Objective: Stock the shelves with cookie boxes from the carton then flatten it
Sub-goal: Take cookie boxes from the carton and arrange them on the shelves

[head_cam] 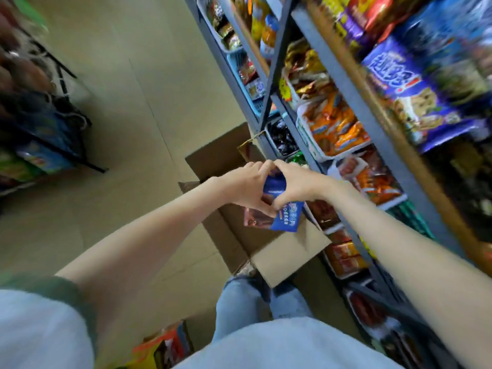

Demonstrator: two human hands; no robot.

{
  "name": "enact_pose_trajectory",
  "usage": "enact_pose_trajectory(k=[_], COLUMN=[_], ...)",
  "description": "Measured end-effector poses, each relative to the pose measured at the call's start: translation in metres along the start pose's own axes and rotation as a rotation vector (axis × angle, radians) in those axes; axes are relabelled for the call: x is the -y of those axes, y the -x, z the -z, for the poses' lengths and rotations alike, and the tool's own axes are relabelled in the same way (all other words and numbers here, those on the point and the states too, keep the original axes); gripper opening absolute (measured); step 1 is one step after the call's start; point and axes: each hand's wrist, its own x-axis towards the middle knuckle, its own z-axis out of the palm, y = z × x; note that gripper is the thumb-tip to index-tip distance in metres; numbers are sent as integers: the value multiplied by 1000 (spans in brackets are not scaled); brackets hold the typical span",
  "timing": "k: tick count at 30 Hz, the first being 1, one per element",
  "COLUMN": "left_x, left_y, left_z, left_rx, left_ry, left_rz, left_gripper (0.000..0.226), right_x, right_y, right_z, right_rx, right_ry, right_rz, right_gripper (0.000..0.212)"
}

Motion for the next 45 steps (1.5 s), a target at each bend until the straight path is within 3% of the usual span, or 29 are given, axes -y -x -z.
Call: enact_pose_trajectory(k=[5,8,11,15,17,20,28,35,38,41,45], left_x=[-54,-82,-112,-158,-180,-208,-266,-304,-319,-331,-352], left_y=[16,20,21,20,19,17,33,48,58,68,83], left_z=[44,74,97,125,139,160,210,241,254,268,294], left_rx=[-39,-97,-163,-268,-335,-410,-511,-578,-631,-659,-645], left_ry=[155,451,862,1054,1154,1329,1449,1396,1386,1389,1350], left_rz=[-27,26,90,68,41,-12,-229,-449,-517,-607,-737], left_gripper=[94,83,80,69,79,99,68,43,30,37,7], right_x=[-2,-7,-7,-8,-6,4,30,60,73,86,100], right_y=[82,130,173,210,226,247,294,322,333,351,384], right_z=[33,54,76,91,98,112,148,171,184,196,211], right_rx=[-129,-382,-598,-860,-1037,-1111,-1211,-1500,-1584,-1655,-1775], right_ry=[-184,-312,-622,-856,-1076,-1334,-1167,-1048,-988,-877,-777], right_rz=[-26,-49,-15,0,73,244,426,553,575,596,620], right_gripper=[78,75,67,66,53,32,43,32,38,41,52])
